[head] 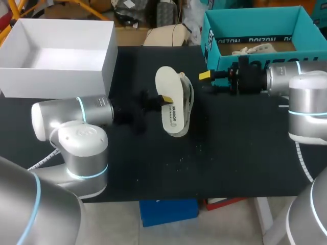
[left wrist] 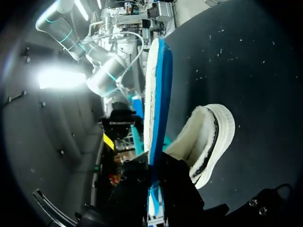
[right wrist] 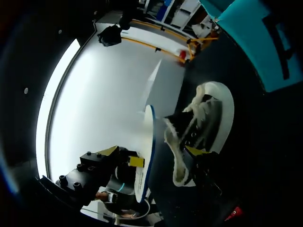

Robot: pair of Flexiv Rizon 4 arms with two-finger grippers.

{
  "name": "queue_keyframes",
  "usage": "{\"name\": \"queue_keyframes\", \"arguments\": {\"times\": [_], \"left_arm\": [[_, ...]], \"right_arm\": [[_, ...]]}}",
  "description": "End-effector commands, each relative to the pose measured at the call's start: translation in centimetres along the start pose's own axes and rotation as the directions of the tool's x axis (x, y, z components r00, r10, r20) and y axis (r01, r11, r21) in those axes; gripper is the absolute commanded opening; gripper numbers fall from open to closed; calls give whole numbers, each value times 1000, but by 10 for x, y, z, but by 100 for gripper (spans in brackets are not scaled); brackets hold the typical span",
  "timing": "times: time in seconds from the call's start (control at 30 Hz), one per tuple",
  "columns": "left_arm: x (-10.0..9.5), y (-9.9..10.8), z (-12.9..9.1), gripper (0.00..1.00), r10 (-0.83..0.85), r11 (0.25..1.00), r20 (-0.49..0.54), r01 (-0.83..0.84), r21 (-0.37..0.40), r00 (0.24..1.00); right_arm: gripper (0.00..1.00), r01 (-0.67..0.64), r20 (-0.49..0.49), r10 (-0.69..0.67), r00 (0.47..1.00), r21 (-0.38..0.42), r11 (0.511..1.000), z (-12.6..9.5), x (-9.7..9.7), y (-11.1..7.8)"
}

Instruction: Take the shoe out of the shoebox, open the shoe tongue, remove and reinsert the insole, then place the shoe into the shoebox

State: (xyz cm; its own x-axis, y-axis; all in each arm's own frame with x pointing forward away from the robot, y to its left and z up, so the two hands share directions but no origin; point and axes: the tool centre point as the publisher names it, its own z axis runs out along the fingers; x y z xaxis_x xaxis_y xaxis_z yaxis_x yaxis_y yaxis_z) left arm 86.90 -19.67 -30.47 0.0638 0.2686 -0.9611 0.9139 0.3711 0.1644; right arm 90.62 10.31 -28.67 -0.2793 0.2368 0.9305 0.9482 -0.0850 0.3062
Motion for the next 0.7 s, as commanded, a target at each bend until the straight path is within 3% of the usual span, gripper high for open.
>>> {"name": "queue_keyframes", "arguments": {"times": [0.03, 0.2, 0.7], "left_arm": [[-5, -14, -20, 0, -19, 1000, -127, 18, -5, 992], [-1, -26, -36, 0, 10, 1000, -206, -10, 2, 979], [-1, -26, -36, 0, 10, 1000, -206, -10, 2, 979]], "right_arm": [[100, 44, 153, -38, 987, -37, 998, -34, 20, -17], [100, 79, 220, -74, 973, -14, 997, -44, 23, -23], [100, 79, 220, -74, 973, -14, 997, -44, 23, -23]]}}
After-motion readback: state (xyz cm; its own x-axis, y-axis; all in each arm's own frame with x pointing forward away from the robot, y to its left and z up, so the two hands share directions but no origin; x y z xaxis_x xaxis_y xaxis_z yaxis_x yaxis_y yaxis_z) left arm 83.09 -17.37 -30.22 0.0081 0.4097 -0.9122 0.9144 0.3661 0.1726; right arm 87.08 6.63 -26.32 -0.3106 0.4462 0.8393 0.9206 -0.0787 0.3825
